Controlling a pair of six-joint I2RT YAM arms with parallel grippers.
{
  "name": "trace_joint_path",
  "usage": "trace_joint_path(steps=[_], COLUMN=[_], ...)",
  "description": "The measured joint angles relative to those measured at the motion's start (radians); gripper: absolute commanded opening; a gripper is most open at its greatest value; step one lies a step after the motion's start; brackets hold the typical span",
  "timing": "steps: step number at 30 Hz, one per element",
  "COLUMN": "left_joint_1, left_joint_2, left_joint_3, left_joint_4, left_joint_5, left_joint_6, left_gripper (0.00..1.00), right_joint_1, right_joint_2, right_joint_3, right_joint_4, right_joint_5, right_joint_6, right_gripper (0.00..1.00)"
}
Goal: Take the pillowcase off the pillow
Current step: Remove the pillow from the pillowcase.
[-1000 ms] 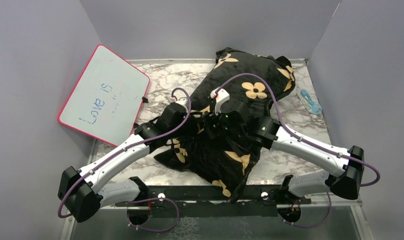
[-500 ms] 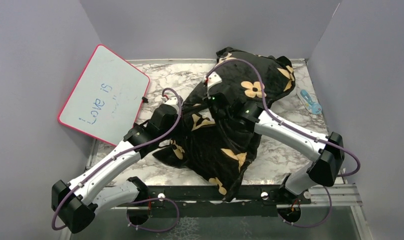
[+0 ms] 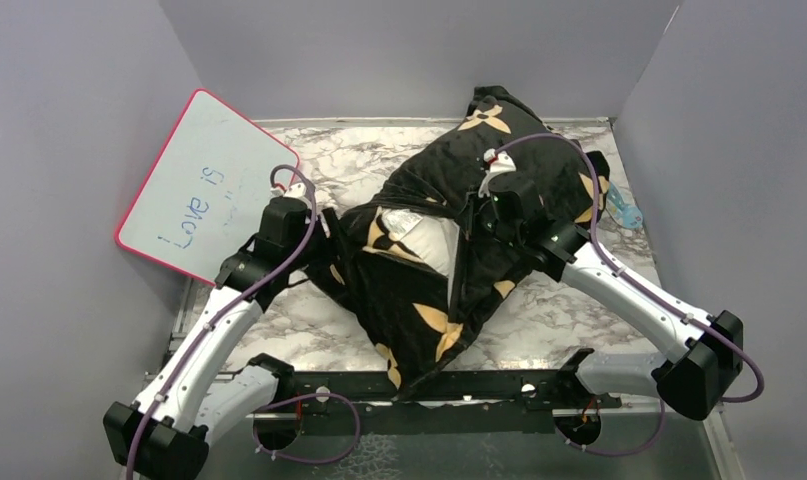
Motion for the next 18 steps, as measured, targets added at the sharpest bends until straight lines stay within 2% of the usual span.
trace_joint_path(steps=[2,3,10,12,13,16,18], left_joint_1=[0.015,0.018,0.018,0.005,-0.007,-0.045,-0.066], left_joint_2=[0.037,0.053,0.197,0.230,0.246,0.293,0.314], left_joint_3=[0.029,0.049,0.292,0.313,0.314,0.304,0.267], left_joint_4=[-0.023,-0.029,0.015,0.036,0.039,0.031,0.034], left_joint_5=[0.040,0.057,0.217,0.249,0.259,0.283,0.282], left_joint_6=[0.001,0.000,0.001,0.004,0.007,0.024,0.035], left_gripper=[0.92,0.94,0.95,0.91,0.87,0.62,0.30], right_joint_1=[-0.012,-0.015,-0.026,-0.026,-0.026,-0.026,-0.026], right_joint_2=[-0.023,-0.037,-0.078,-0.078,-0.078,-0.078,-0.078], right_joint_3=[-0.060,-0.089,-0.151,-0.154,-0.154,-0.154,-0.154], right_joint_4=[0.029,0.047,0.105,0.109,0.109,0.109,0.109], right_joint_5=[-0.035,-0.056,-0.121,-0.127,-0.130,-0.136,-0.137], right_joint_6=[0.039,0.061,0.142,0.156,0.160,0.167,0.167], right_gripper=[0.01,0.01,0.01,0.01,0.01,0.01,0.01])
